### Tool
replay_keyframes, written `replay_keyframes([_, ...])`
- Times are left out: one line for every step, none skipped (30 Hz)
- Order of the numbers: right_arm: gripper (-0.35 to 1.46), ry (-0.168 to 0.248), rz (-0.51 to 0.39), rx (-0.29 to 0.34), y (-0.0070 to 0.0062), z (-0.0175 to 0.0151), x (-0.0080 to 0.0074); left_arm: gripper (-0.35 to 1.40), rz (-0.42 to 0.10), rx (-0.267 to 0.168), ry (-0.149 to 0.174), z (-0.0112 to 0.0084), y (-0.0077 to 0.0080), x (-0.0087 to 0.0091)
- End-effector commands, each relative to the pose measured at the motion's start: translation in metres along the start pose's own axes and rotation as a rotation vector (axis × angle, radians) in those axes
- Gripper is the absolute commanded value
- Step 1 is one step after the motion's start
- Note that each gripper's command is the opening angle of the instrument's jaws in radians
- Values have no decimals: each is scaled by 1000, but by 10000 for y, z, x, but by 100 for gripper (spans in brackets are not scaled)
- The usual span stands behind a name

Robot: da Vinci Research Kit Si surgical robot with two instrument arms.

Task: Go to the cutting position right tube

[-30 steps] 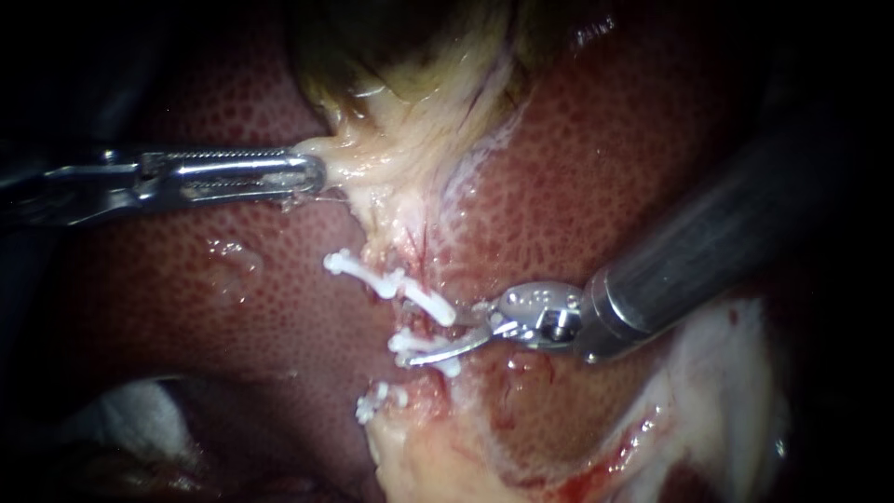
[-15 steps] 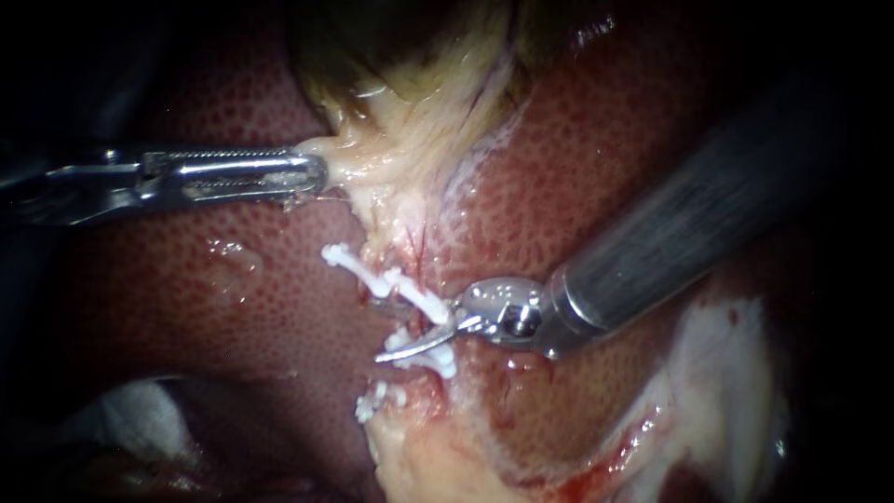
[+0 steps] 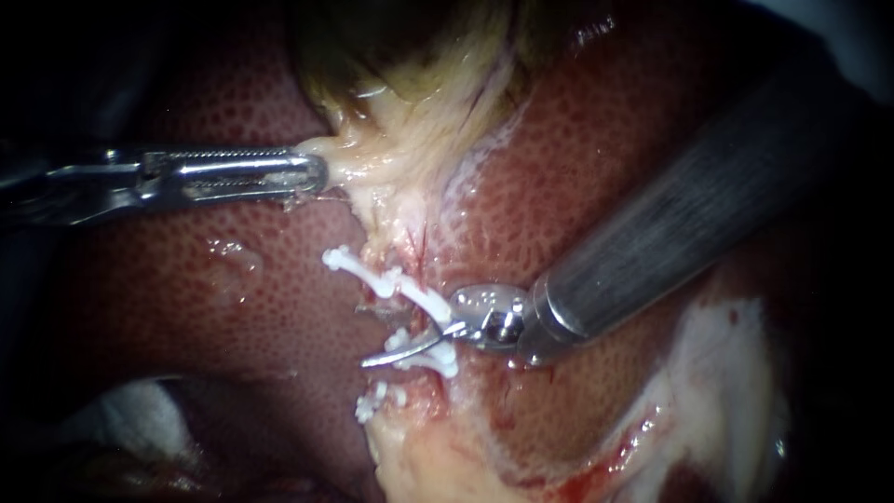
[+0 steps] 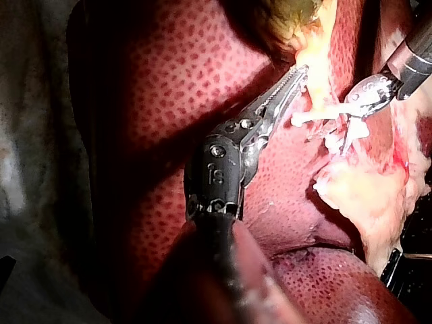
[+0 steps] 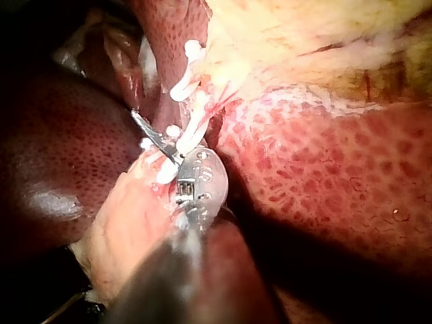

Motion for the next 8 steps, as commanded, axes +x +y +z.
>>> replay_keyframes([120,0,0,-2,0,0,0,-35,0,0,0,0,0,0])
replay_keyframes([120,1,6,-2,0,0,0,-35,0,0,0,0,0,0])
replay_keyframes([120,1,6,-2,0,0,0,-35,0,0,0,0,0,0])
replay_keyframes([120,1,6,-2,0,0,0,-35,0,0,0,0,0,0])
replay_keyframes([120,1,6,-2,0,0,0,-35,0,0,0,0,0,0])
replay_keyframes([120,1,6,-2,0,0,0,-35,0,0,0,0,0,0])
replay_keyframes([120,1,6,-2,0,-1,0,-35,0,0,0,0,-1,0])
replay_keyframes([120,1,6,-2,0,-1,0,-35,0,0,0,0,-1,0])
